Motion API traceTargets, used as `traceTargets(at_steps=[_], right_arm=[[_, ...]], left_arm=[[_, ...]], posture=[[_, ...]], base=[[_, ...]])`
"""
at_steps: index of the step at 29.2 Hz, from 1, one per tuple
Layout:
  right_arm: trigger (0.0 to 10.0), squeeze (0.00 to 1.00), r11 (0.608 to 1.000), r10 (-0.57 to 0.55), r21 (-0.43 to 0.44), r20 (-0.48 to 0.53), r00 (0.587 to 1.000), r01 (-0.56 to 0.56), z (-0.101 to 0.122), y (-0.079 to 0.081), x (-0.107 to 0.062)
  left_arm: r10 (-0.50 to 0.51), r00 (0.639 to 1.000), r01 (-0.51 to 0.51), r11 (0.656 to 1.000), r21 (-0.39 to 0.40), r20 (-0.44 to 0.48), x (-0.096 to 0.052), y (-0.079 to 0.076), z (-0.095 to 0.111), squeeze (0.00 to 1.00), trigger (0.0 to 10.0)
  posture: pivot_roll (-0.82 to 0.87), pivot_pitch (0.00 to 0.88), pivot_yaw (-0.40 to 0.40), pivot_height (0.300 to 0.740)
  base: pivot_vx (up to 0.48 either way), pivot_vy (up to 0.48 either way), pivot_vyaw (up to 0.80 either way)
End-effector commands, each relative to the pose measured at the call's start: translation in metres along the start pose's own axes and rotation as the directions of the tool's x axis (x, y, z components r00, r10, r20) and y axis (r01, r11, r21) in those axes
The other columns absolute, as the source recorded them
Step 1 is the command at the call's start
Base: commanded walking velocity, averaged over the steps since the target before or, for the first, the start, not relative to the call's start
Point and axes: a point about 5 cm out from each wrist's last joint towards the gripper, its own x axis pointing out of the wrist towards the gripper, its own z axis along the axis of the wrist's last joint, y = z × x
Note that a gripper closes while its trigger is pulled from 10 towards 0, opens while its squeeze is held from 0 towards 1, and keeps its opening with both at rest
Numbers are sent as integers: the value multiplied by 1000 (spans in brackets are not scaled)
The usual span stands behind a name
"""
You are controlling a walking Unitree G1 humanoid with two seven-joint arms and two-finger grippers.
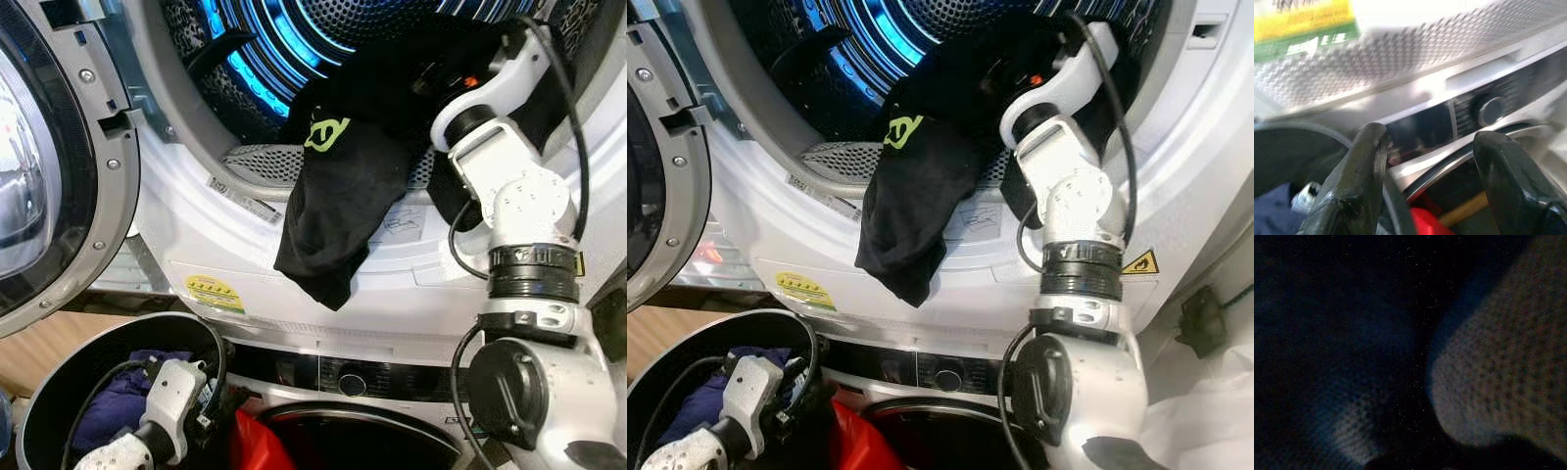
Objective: Clothes washing
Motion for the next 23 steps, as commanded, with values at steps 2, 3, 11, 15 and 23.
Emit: traceTargets(at_steps=[2, 3, 11, 15, 23], right_arm=[[10000, 0, 997, -71, 12, -93, 993, 72, -24, -14, -3], [10000, 0, 997, -72, 11, -96, 993, 74, -25, -14, -4], [10000, 0, 995, -104, -8, -92, 990, 103, -23, -24, -6], [10000, 0, 995, -98, -13, -102, 990, 97, -26, -23, -6], [10000, 0, 998, -63, -4, -82, 995, 63, -26, -18, -3]], left_arm=[[-60, 998, 60, 998, 16, -4, -2, 2, 11, 0, 10000], [-57, 998, 57, 998, 26, 5, -3, 4, 16, 0, 10000], [-186, 982, 190, 972, -139, 37, -31, -11, 35, 0, 10000], [-451, 893, 447, 884, -139, 4, -33, -37, 46, 0, 10000], [-506, 854, 482, 856, 185, 117, 12, -43, 100, 0, 10000]], posture=[[79, 0, 112, 740], [80, 0, 113, 740], [88, 0, 112, 740], [90, 0, 111, 740], [83, 0, 104, 740]], base=[[0, 0, 0], [0, 0, 0], [0, 0, 0], [0, 0, 0], [0, 0, 0]])
